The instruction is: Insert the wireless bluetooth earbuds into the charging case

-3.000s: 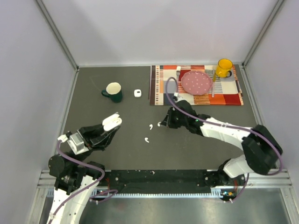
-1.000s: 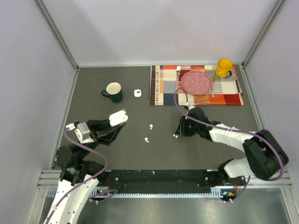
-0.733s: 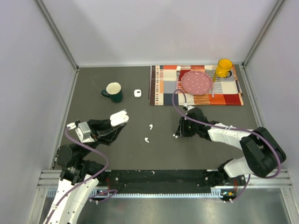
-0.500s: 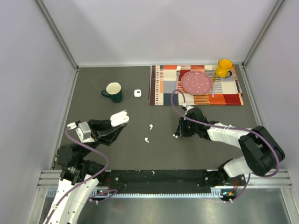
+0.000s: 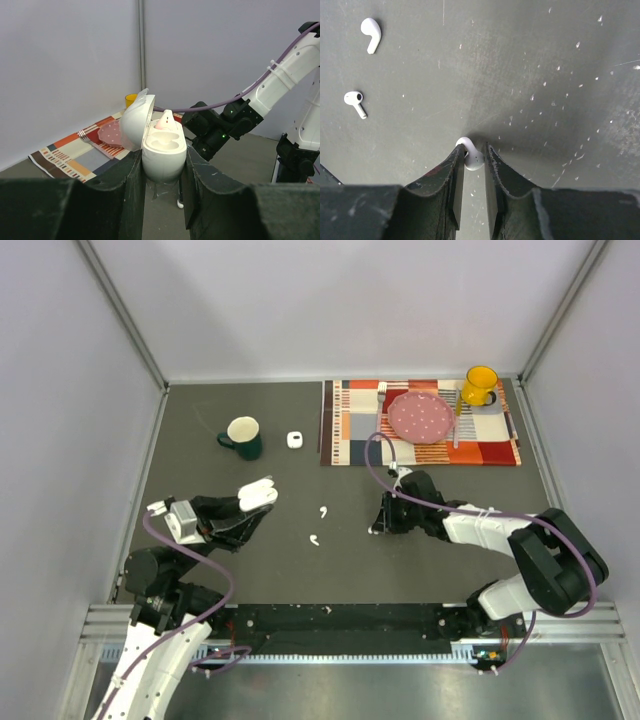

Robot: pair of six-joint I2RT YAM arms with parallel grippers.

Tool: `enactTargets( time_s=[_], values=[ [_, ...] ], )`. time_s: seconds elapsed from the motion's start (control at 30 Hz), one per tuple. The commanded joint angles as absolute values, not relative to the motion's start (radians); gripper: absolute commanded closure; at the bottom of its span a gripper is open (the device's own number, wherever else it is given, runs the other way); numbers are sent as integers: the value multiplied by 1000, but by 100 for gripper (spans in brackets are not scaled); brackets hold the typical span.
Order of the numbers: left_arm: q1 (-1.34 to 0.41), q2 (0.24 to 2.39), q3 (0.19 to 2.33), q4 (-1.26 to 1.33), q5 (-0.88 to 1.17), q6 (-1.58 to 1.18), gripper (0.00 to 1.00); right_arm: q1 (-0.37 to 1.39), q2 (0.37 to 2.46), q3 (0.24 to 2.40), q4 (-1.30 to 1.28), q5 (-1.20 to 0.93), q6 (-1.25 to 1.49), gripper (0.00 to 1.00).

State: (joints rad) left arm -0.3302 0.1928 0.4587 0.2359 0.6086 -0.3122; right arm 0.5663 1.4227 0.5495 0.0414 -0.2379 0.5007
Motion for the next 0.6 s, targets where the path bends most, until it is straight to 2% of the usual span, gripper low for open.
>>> enactTargets(
  time_s=[0.0,0.23,0.37,0.57],
  values=[
    [-333,195,448,291,603,-322,100,557,1428,537,66,-242,489,80],
    [-333,195,448,291,600,-322,100,557,1422,560,45,-227,495,81],
    [-333,196,448,291,597,-321,100,558,1405,554,6,-187,616,80],
    [-333,189,451,279,597,-319,100,557,1400,499,143,-249,680,71]
  ],
)
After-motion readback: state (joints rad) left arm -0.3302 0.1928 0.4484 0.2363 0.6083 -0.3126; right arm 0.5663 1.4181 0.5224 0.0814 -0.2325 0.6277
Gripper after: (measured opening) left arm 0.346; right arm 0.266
